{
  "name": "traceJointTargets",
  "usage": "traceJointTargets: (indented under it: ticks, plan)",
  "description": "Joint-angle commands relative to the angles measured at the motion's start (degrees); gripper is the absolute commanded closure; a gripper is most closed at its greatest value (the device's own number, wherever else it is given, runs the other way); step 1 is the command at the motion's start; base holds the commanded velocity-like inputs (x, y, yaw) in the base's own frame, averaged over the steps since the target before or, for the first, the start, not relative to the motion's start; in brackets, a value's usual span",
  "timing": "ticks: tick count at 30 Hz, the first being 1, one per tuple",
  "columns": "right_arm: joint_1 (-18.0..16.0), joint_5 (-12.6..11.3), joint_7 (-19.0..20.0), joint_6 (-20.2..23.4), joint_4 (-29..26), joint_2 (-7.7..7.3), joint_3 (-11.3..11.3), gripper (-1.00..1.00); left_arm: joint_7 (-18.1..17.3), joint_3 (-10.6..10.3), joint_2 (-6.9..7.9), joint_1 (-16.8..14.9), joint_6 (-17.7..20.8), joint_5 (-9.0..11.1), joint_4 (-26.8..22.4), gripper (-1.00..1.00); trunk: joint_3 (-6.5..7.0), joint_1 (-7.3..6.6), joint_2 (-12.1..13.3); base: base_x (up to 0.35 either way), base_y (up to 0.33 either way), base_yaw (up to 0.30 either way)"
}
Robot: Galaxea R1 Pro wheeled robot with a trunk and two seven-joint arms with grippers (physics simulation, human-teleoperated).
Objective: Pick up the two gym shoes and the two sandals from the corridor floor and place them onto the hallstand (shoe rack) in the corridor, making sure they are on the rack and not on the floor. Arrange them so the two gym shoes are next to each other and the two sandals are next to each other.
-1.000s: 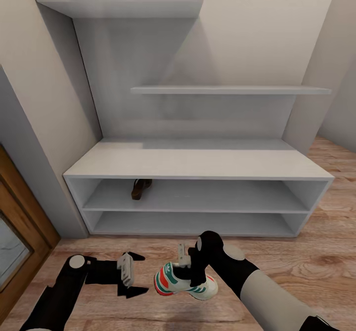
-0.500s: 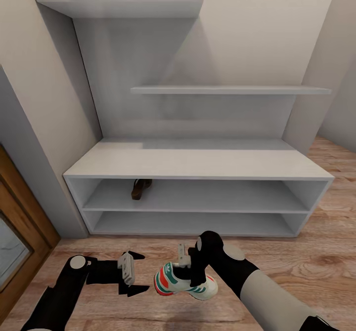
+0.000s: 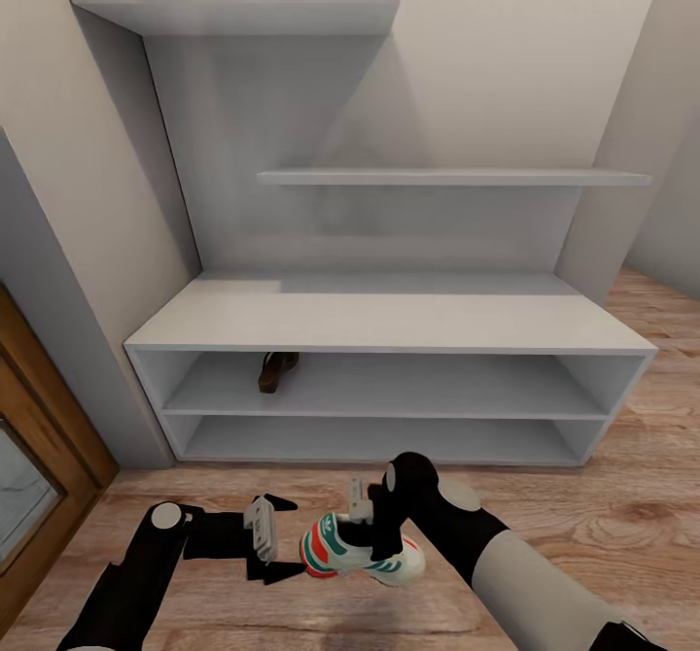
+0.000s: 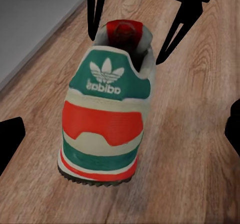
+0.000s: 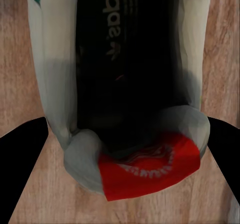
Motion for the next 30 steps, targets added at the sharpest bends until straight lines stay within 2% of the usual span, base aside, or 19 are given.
traceJointTargets:
  ticks: [1, 18, 30]
  plan:
    - [0.0, 0.0, 0.0, 0.0, -0.3, -0.02, 0.0, 1.0, 0.0, -0.1, -0.08, 0.0, 0.0, 0.0, 0.0, -1.0, 0.0, 0.0, 0.0, 0.0, 0.0, 0.0]
    - [0.0, -0.1, 0.0, 0.0, -1.9, 0.0, -0.1, 1.0, 0.0, -0.4, -0.38, 0.0, 0.0, 0.0, 0.1, -1.0, 0.0, 0.0, 0.0, 0.0, 0.0, 0.0]
    - [0.0, -1.1, 0.0, 0.0, -2.5, 0.0, -0.1, 1.0, 0.0, -0.4, -0.38, 0.0, 0.0, 0.0, 0.1, -1.0, 0.0, 0.0, 0.0, 0.0, 0.0, 0.0]
